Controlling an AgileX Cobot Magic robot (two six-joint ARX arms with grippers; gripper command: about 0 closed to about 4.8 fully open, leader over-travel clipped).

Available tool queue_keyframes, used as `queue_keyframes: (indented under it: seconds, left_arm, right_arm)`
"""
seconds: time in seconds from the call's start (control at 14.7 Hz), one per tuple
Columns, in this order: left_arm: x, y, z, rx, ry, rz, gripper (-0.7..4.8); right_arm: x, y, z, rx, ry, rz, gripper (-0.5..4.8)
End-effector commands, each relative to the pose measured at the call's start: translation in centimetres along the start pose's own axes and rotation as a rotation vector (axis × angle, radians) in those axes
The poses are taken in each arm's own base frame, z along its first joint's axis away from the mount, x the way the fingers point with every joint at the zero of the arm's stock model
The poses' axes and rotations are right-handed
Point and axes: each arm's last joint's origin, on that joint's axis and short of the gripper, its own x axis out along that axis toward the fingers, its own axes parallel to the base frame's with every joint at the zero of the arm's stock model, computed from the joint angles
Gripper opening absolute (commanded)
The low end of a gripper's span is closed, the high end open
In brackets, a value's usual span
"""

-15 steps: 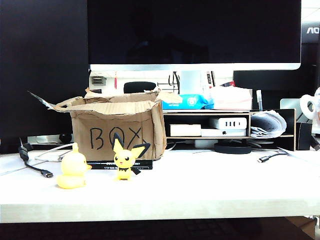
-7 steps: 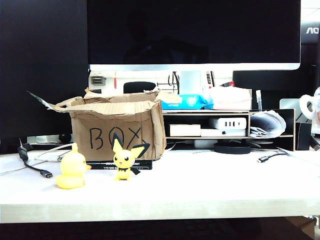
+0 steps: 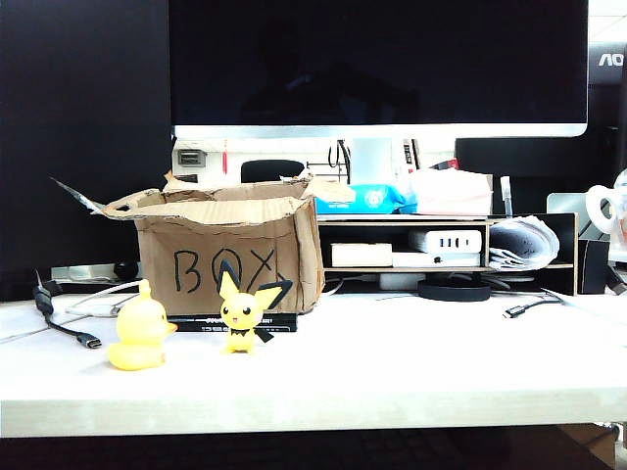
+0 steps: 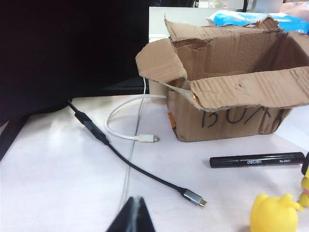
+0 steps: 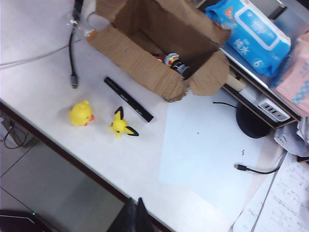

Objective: Put the doll that is least similar in color compared to the others into the paper box.

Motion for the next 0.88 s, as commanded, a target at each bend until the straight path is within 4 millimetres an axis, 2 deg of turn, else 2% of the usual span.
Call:
queue_keyframes:
  seconds: [0.07, 0.27, 0.47, 0.61, 0.68, 0.88]
  left_arm:
    - [0.0, 0.0, 0.2, -0.001, -0.014, 0.000, -0.05]
    - [0.0, 0.0, 0.2, -0.001, -0.014, 0.000, -0.05]
    - [0.0, 0.0, 0.2, -0.001, -0.014, 0.000, -0.05]
    - [0.0, 0.0, 0.2, -0.001, -0.014, 0.000, -0.05]
    - [0.0, 0.0, 0.2, -0.001, -0.014, 0.000, -0.05]
    - [0.0, 0.0, 0.2, -0.001, -0.014, 0.000, -0.05]
  right_arm:
    - [0.1, 0.1, 0.1, 0.014, -0.006, 0.001, -0.06]
    - [0.1, 0.2, 0.1, 0.013, -0.006, 0.000, -0.05]
    - [0.0, 0.0, 0.1, -0.086, -0.009, -0.009, -0.05]
    - [-0.9, -1.1, 0.0, -0.074, -0.029, 0.002, -0.05]
    - [-1.7, -2.1, -0.2, -0.049, -0.047, 0.021, -0.05]
    - [-5.4, -8.2, -1.4, 0.126, -0.163, 0.032, -0.05]
